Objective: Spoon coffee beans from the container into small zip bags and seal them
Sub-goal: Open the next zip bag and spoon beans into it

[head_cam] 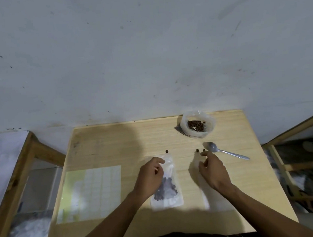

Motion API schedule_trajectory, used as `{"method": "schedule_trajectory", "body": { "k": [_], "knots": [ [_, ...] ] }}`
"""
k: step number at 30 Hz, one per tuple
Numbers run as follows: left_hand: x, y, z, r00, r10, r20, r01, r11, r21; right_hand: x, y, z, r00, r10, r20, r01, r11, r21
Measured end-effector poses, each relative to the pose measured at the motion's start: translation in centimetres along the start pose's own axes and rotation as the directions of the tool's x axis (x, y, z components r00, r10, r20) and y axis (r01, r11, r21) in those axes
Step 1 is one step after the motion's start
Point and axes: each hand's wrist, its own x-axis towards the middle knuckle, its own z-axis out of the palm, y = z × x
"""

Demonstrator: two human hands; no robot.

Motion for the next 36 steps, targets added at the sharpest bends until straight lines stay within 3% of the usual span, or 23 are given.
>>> {"method": "schedule_trajectory", "body": {
  "k": [2,4,7,9,11,16,19,25,33,36],
  "knots": [
    [0.8,1.9,1.5,0.978,-0.023,0.208,0.035,0.998,-0.054,-0.2,1.8,-1.1,0.996,0.088,-0.03,-0.091,0.991,-0.094],
    [1.2,3.4,3.6,0.905,-0.091,0.415,0.113,0.993,-0.03,-0.6,3.2,-1.9,0.986,0.158,-0.042,-0.163,0.97,-0.18],
    [1.1,5.1,6.1,0.805,-0.102,0.584,0.075,0.995,0.07,-1.2,4.7,-2.2,0.964,0.266,-0.011,-0.261,0.94,-0.217],
    [0.7,5.9,6.8,0.76,-0.108,0.641,-0.03,0.98,0.199,-1.5,5.2,-1.9,0.955,0.295,0.012,-0.288,0.94,-0.184],
    [0.8,6.0,7.3,0.762,-0.118,0.637,-0.094,0.952,0.29,-1.7,5.4,-1.7,0.953,0.303,0.01,-0.299,0.945,-0.131],
    [0.8,5.8,7.9,0.763,-0.096,0.64,-0.15,0.936,0.318,-1.5,4.8,-2.1,0.953,0.281,-0.109,-0.282,0.959,0.015],
    [0.8,5.9,8.0,0.787,-0.081,0.611,-0.131,0.946,0.295,-0.7,4.5,-2.6,0.949,0.256,-0.182,-0.246,0.966,0.076],
    [1.4,5.7,7.6,0.889,-0.058,0.455,-0.012,0.989,0.15,0.2,2.5,-4.3,0.953,0.254,-0.165,-0.178,0.912,0.37],
    [4.7,9.0,5.3,0.989,-0.099,0.114,0.123,0.965,-0.231,1.4,-2.7,-7.5,0.979,0.117,-0.168,0.0,0.82,0.573],
    [5.4,10.7,3.6,0.99,-0.078,-0.119,0.042,0.959,-0.281,1.4,-4.7,-8.5,0.99,0.028,-0.137,0.063,0.785,0.616]
  ]
}}
